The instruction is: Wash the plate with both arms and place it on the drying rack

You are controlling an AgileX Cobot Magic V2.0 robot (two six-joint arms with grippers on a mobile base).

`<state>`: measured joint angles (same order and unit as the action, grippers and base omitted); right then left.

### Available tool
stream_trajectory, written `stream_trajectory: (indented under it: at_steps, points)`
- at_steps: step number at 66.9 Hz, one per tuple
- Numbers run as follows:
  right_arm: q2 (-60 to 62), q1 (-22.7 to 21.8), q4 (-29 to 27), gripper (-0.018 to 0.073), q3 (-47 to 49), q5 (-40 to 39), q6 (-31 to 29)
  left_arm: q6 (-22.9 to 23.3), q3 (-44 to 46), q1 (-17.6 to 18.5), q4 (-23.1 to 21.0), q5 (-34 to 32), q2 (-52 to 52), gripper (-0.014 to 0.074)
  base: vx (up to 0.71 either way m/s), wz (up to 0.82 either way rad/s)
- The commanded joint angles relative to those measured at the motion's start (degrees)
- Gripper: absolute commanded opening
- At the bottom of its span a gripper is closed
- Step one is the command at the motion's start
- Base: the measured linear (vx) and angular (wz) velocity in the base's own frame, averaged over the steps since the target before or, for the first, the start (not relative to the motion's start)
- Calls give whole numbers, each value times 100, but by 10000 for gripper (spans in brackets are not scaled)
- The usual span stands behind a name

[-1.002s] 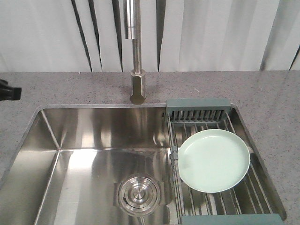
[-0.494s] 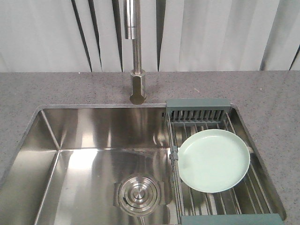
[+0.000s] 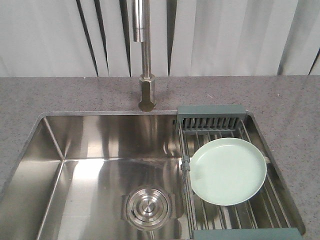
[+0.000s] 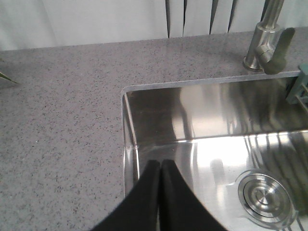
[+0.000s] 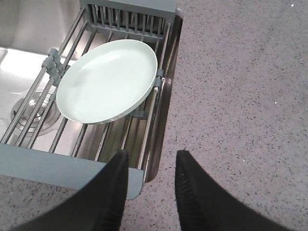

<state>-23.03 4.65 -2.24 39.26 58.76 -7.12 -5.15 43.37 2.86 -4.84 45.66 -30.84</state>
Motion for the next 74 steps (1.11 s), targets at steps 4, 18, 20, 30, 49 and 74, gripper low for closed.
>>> stream_trajectory:
  at_steps: [4, 18, 20, 30, 49, 74]
  points:
    - [-41, -24, 27, 239, 149, -357, -21, 351, 144, 39, -65, -247, 343, -7, 0, 0]
    - [-41, -24, 27, 239, 149, -357, -21, 357, 144, 39, -60, -59, 498, -7, 0, 0]
    - [-41, -24, 27, 239, 149, -357, -21, 357, 144, 39, -60, -44, 492, -7, 0, 0]
    - [-41, -24, 27, 239, 149, -357, -21, 357, 144, 39, -60, -44, 492, -7, 0, 0]
    - [-41, -24, 27, 239, 149, -357, -21, 357, 144, 39, -60, -44, 492, -7, 0, 0]
    - [-41, -24, 27, 239, 149, -357, -21, 369, -1636, 14, -22, -1680, 1530, -7, 0, 0]
